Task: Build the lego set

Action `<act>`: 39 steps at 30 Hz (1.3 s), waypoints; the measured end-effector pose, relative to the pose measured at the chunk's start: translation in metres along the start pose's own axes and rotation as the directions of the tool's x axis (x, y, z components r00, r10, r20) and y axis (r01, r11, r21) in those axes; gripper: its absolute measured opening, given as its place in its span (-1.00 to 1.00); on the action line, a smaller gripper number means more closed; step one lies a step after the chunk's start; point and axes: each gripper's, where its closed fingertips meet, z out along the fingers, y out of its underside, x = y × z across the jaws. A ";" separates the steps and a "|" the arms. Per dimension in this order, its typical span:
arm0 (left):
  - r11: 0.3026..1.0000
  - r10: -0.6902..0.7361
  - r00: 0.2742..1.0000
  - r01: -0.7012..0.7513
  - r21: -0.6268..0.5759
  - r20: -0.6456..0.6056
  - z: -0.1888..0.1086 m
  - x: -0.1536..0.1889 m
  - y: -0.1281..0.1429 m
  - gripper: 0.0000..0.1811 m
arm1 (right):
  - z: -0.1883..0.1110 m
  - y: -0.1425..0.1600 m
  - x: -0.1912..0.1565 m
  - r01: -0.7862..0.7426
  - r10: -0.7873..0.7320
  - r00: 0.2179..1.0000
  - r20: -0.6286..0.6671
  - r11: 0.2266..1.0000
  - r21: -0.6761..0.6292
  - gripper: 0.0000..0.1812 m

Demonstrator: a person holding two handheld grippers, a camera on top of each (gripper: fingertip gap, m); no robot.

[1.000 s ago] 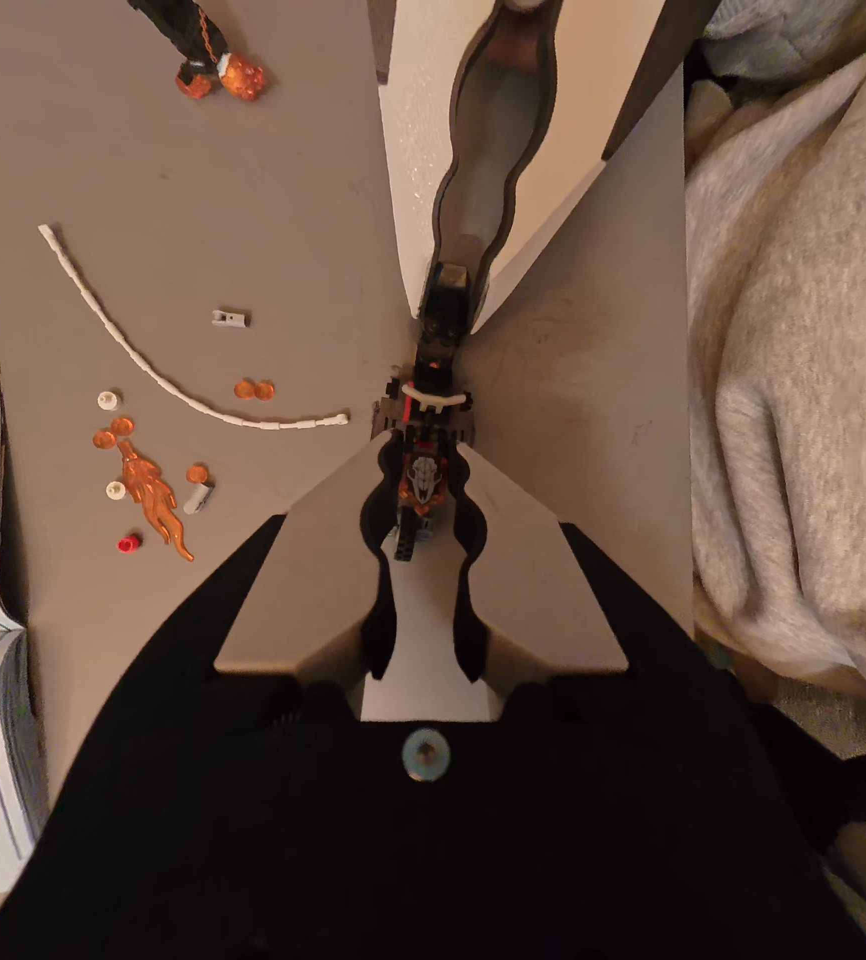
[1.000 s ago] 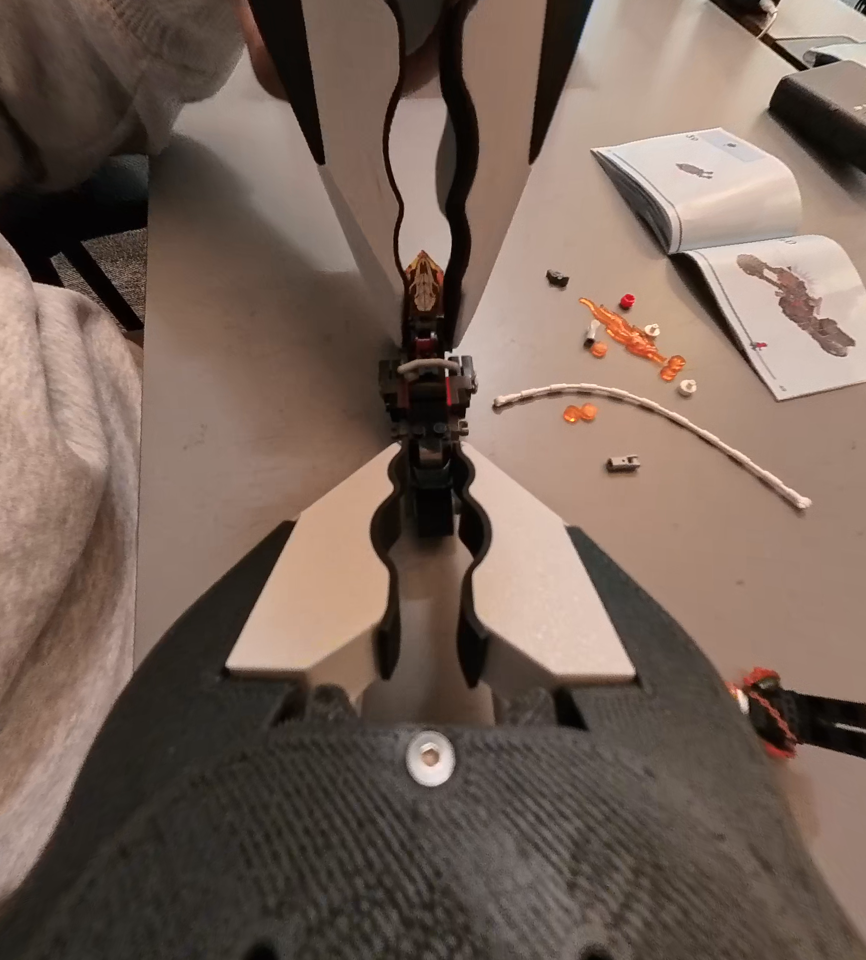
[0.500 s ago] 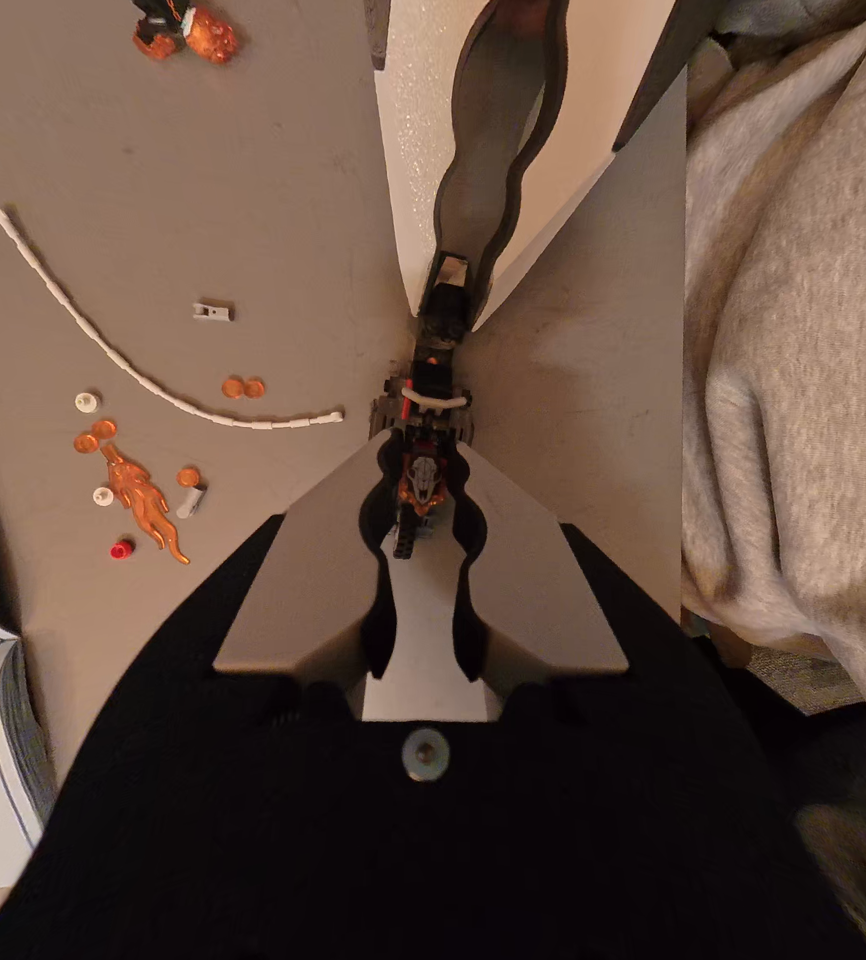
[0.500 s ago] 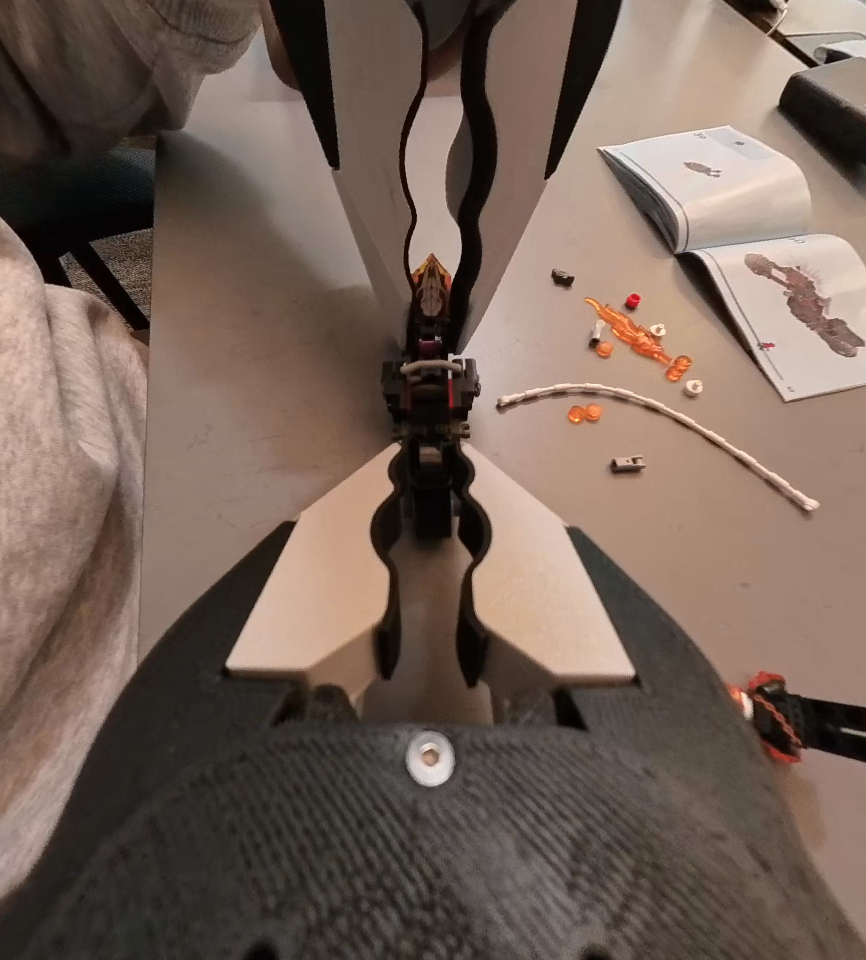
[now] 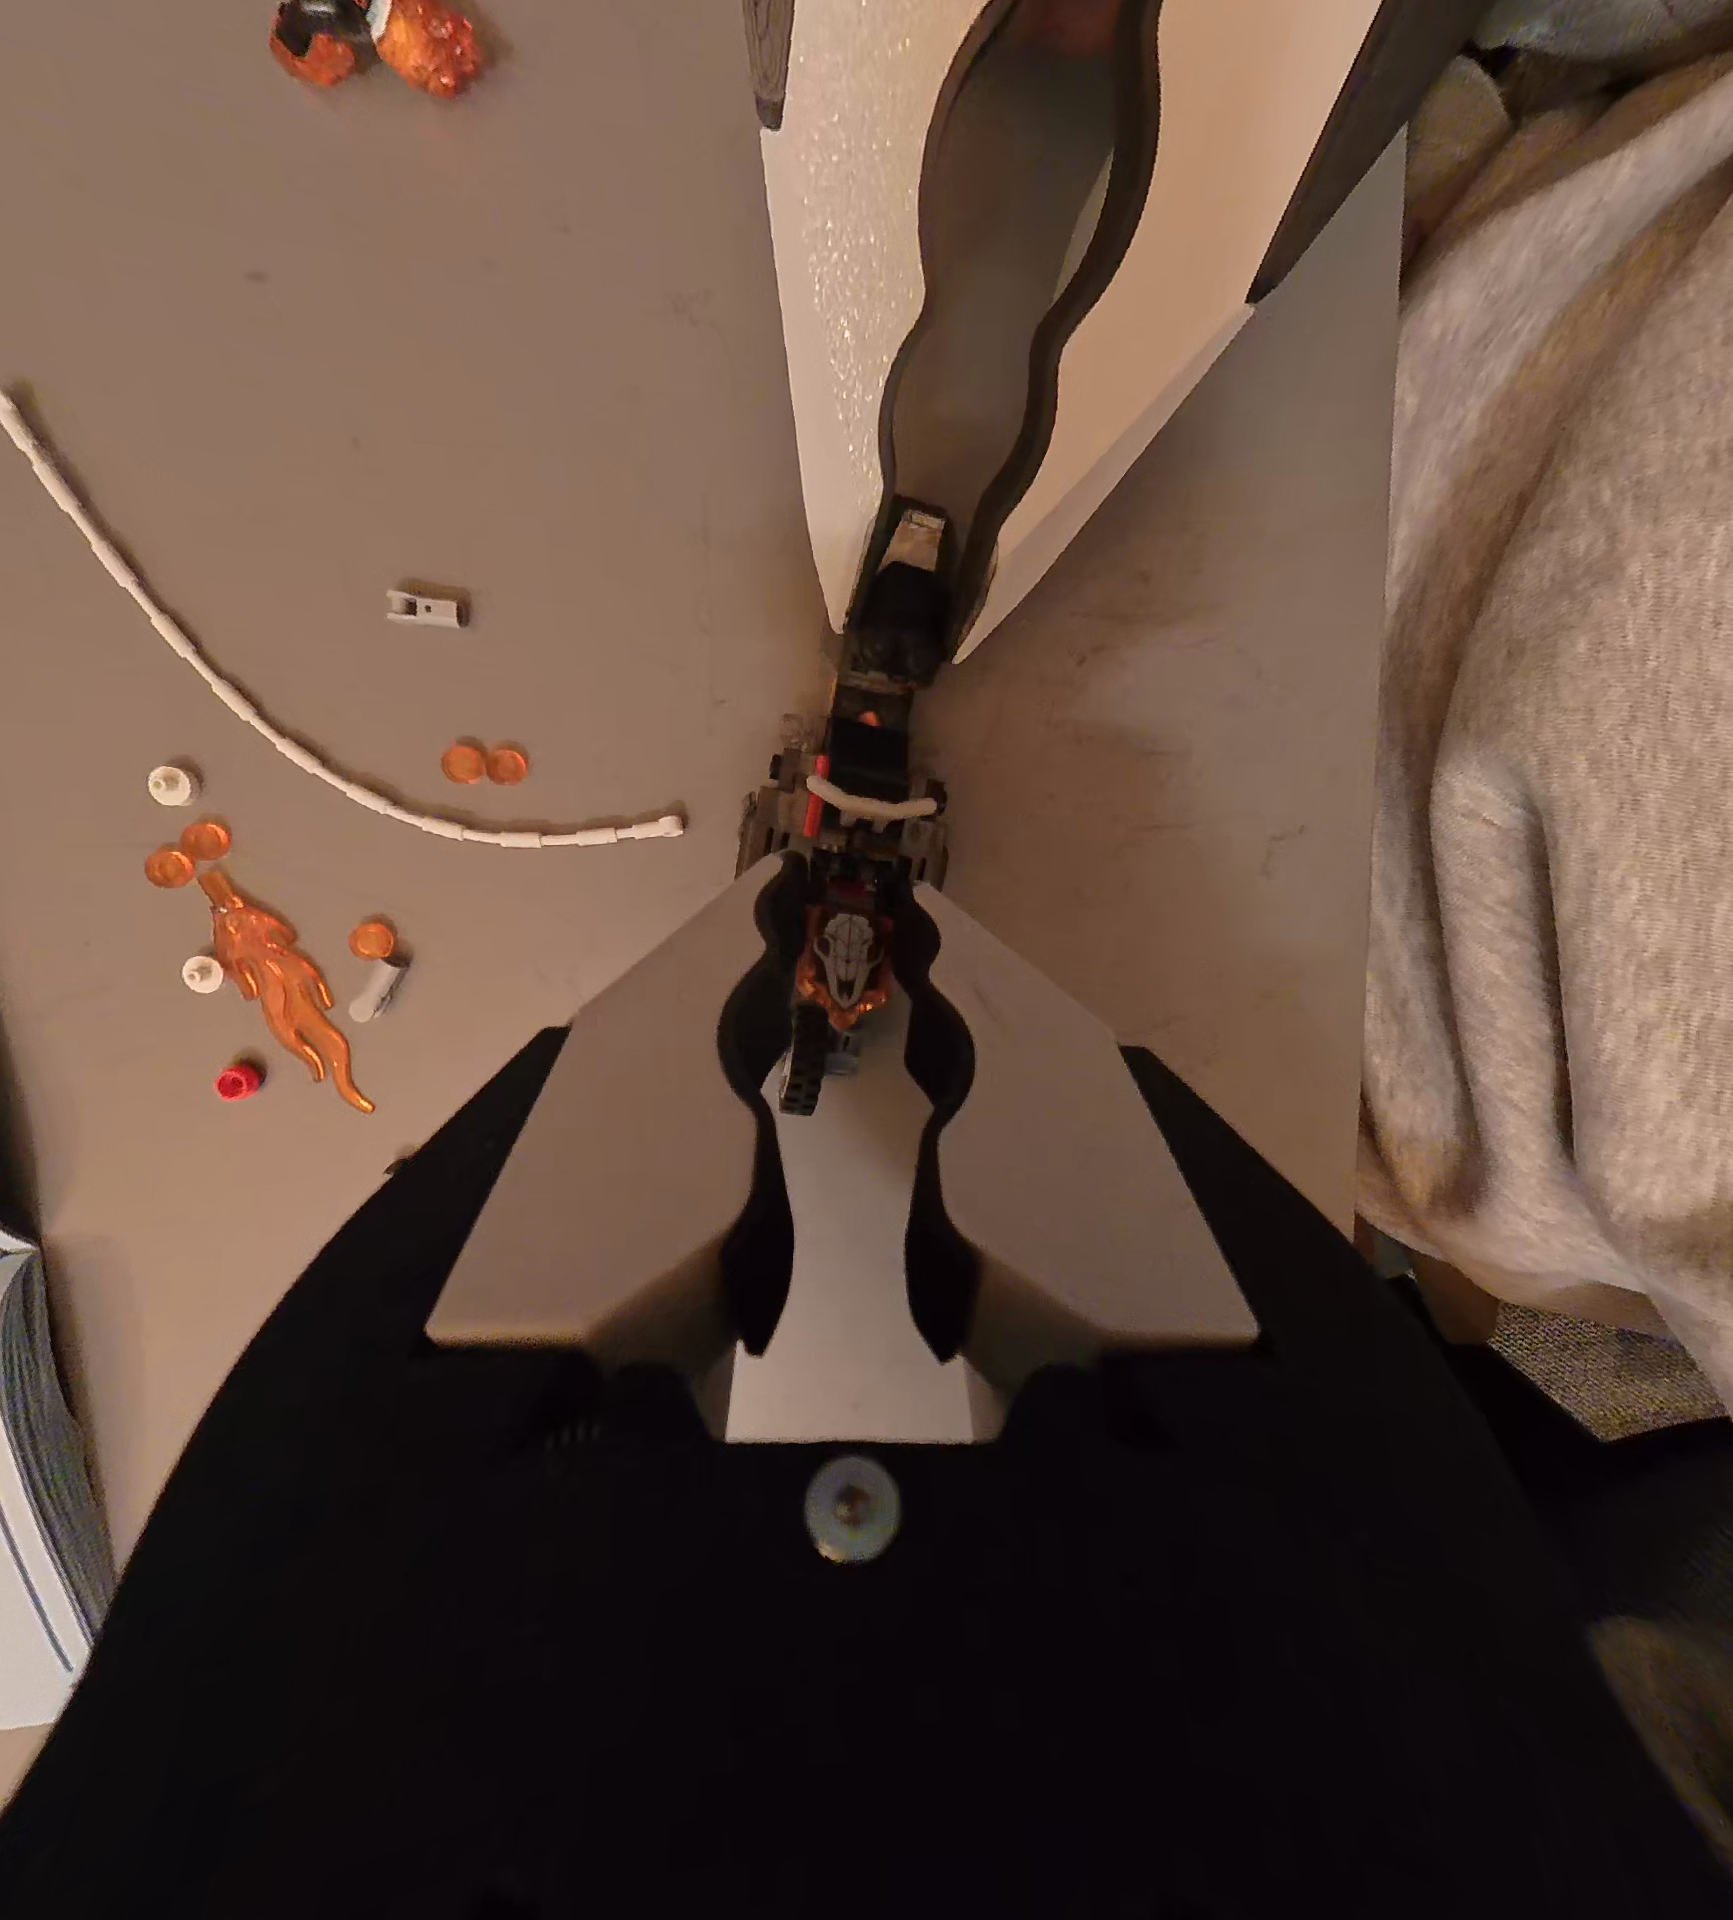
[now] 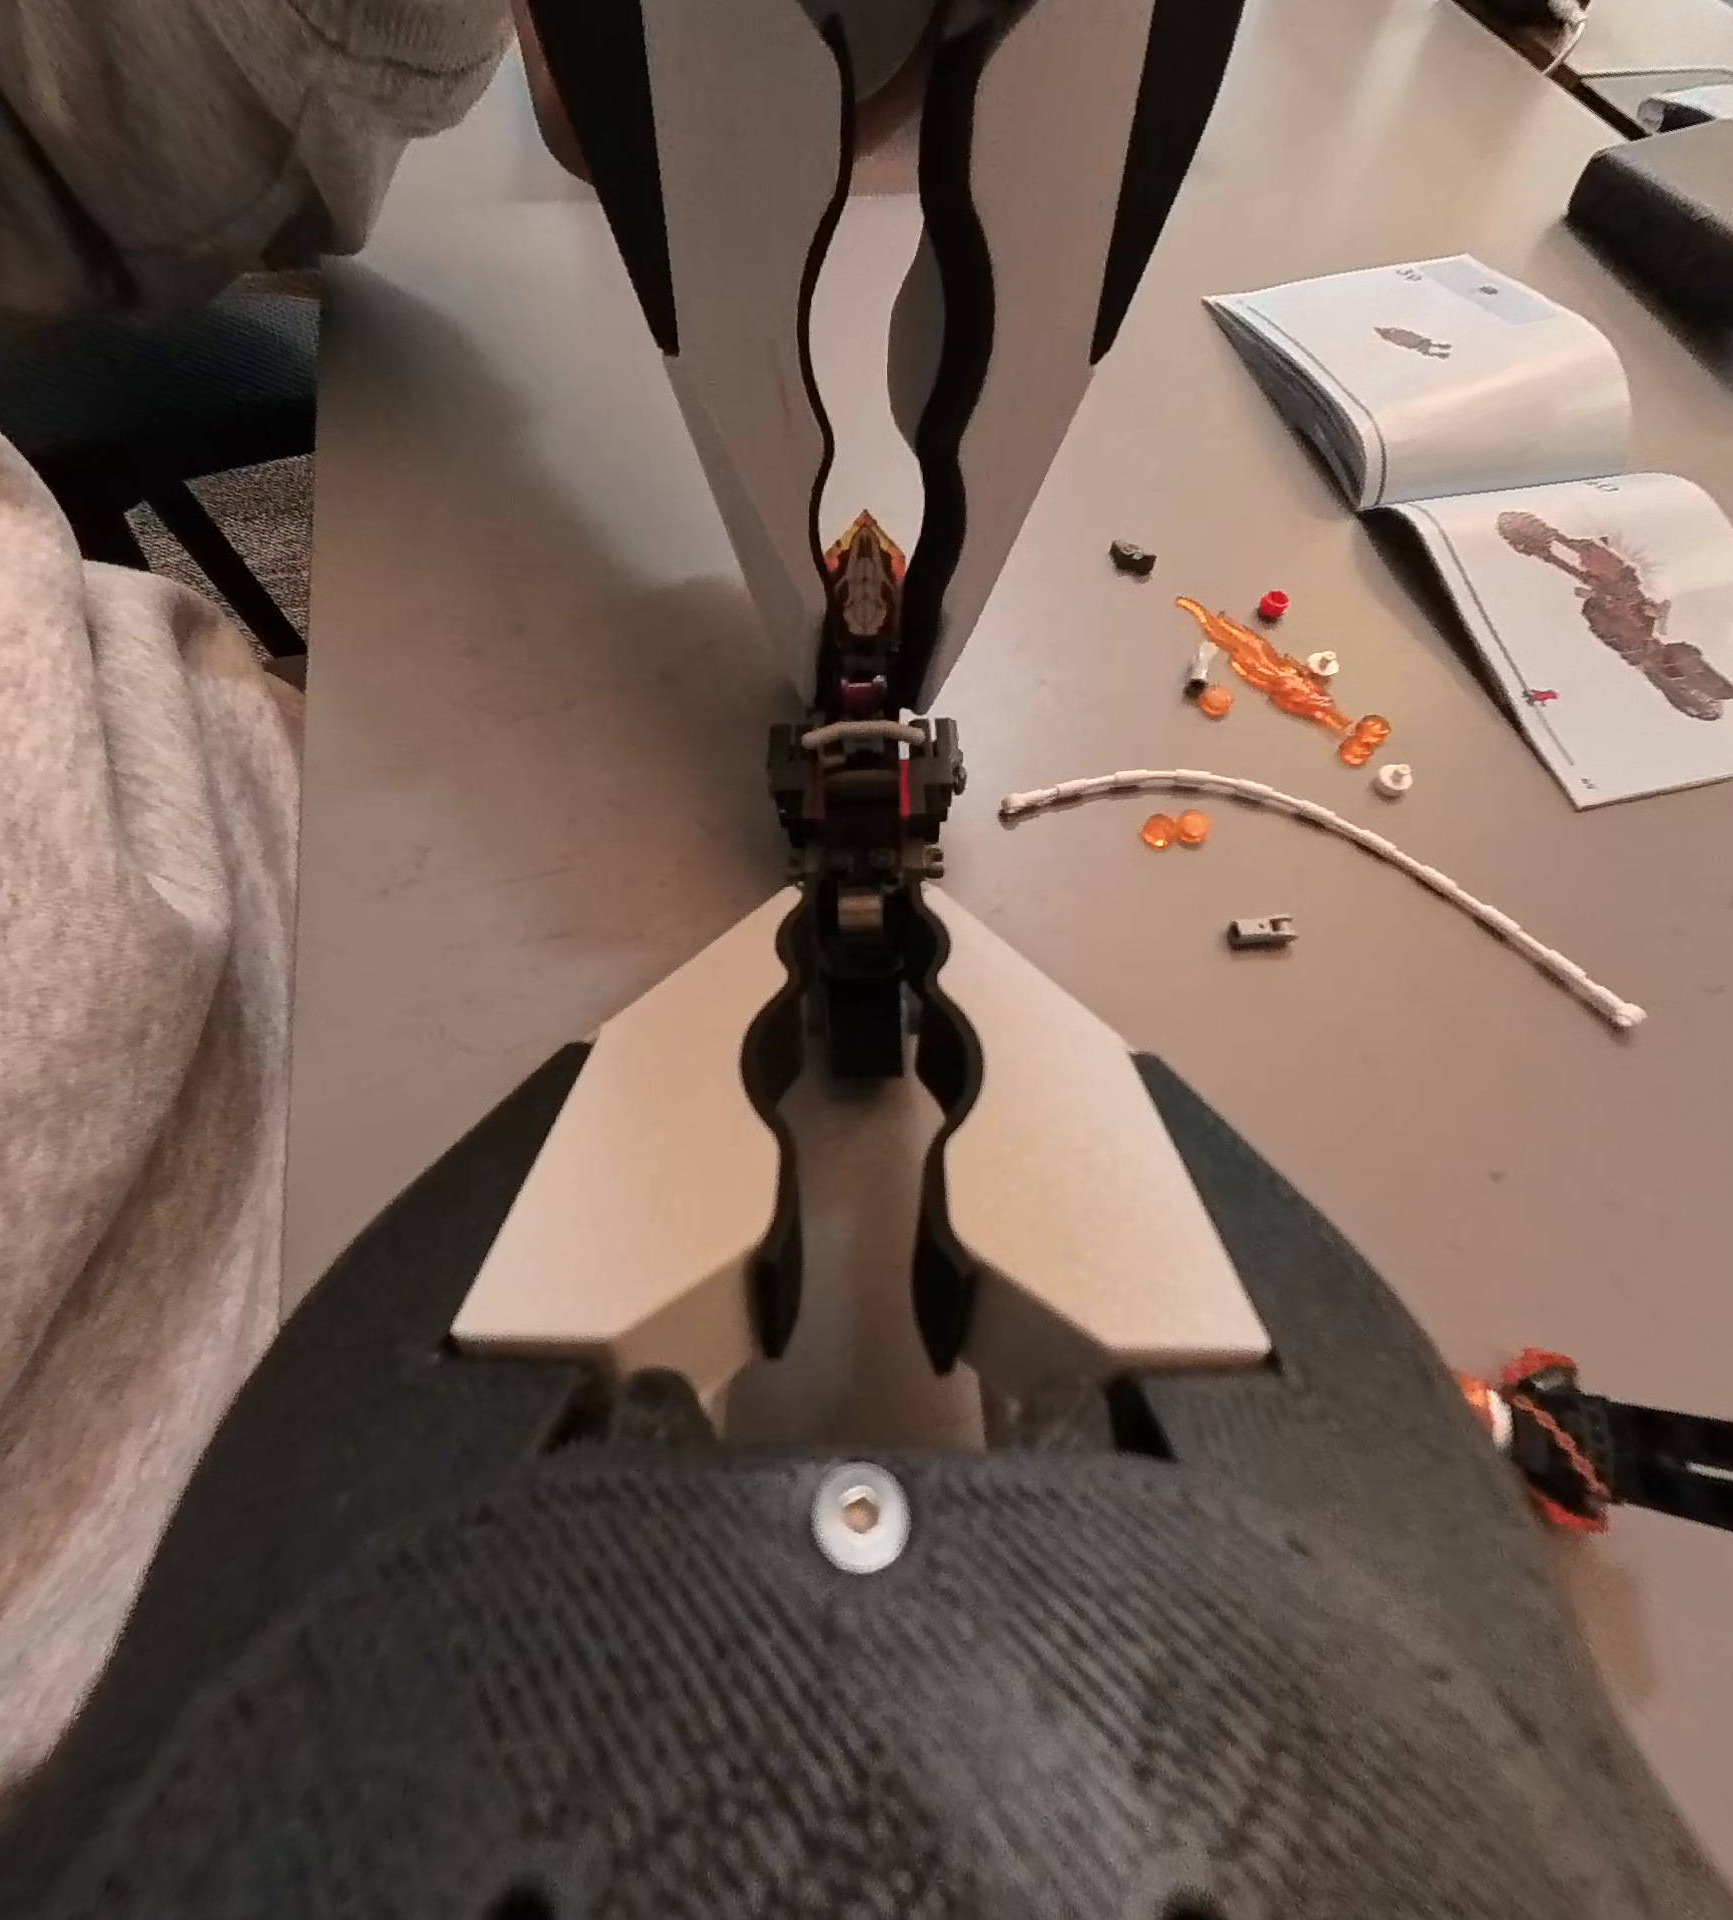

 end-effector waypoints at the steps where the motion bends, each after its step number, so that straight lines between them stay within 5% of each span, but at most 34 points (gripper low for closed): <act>1: 1.000 -0.001 1.000 0.001 -0.001 0.001 0.000 0.000 0.000 -0.83 | 0.000 0.000 0.000 0.000 0.000 1.000 0.000 1.000 0.000 -0.85; 39: 0.997 -0.041 0.999 0.042 0.064 -0.015 0.003 0.002 0.000 -0.83 | 0.002 -0.001 -0.001 0.014 -0.014 1.000 0.000 1.000 0.003 -0.85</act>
